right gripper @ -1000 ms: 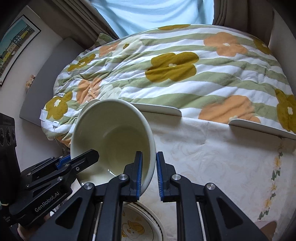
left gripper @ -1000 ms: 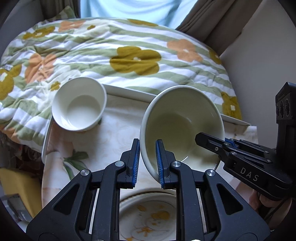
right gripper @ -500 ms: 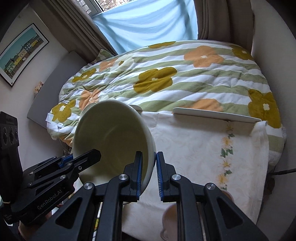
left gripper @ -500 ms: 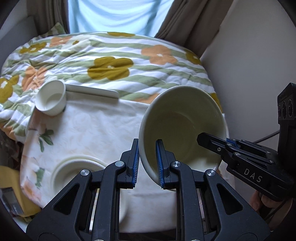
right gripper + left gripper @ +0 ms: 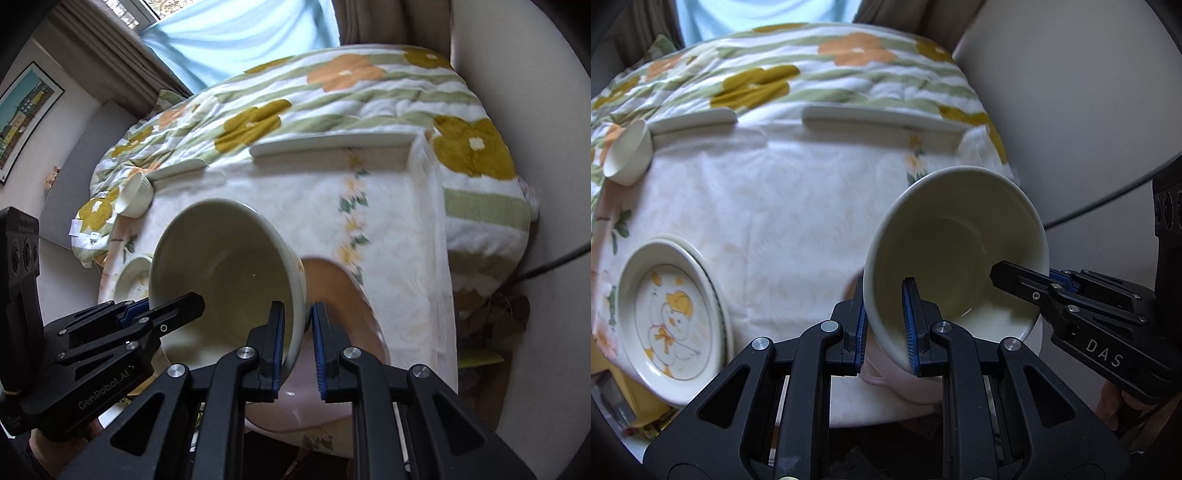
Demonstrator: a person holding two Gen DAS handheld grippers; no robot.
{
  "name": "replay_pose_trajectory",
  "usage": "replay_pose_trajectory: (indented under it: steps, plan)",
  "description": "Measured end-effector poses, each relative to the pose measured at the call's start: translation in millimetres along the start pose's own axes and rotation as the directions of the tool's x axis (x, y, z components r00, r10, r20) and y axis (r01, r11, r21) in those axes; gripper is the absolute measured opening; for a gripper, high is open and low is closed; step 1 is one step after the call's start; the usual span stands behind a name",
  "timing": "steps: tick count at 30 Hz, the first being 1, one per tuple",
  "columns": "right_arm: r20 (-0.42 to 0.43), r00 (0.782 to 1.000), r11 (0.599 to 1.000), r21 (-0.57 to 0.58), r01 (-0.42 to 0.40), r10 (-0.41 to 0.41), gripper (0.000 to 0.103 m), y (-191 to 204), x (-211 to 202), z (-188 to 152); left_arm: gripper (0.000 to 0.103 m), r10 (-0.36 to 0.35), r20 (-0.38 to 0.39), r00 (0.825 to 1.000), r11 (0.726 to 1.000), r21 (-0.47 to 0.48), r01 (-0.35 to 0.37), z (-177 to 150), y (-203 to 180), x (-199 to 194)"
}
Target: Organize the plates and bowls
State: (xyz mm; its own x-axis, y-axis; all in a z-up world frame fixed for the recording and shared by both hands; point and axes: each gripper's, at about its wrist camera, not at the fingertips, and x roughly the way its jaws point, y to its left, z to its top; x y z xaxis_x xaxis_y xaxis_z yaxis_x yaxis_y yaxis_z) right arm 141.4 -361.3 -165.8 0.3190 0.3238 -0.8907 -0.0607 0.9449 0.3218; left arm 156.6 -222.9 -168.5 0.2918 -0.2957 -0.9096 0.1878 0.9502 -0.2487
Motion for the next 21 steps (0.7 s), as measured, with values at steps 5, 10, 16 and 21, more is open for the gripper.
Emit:
replay_pose_trajectory:
  steps: [5,10,16,21]
  plan:
    - [-0.073,0.997,0.999,0.048,0.006,-0.002,0.014,-20,26,-19,0.015,0.029,-0.080,0.996,0.999,0.026,-0.027,-13,-9,31]
    - [-0.111,0.994,0.998,0.064,0.012,-0.005,0.014,-29,43,-29,0.015,0.057,-0.124,0.991,0.997,0.052,-0.051,-18,-10,49]
    - [-0.134,0.991,0.996,0.083,0.023,-0.012,0.014,-36,54,-34,0.015,0.099,-0.138,0.985,0.991,0.103,-0.085,-17,-15,63]
    - [-0.143,0.989,0.996,0.082,0.041,-0.029,0.014,-35,58,-34,0.015,0.134,-0.158,0.978,0.984,0.138,-0.113,-19,-16,72]
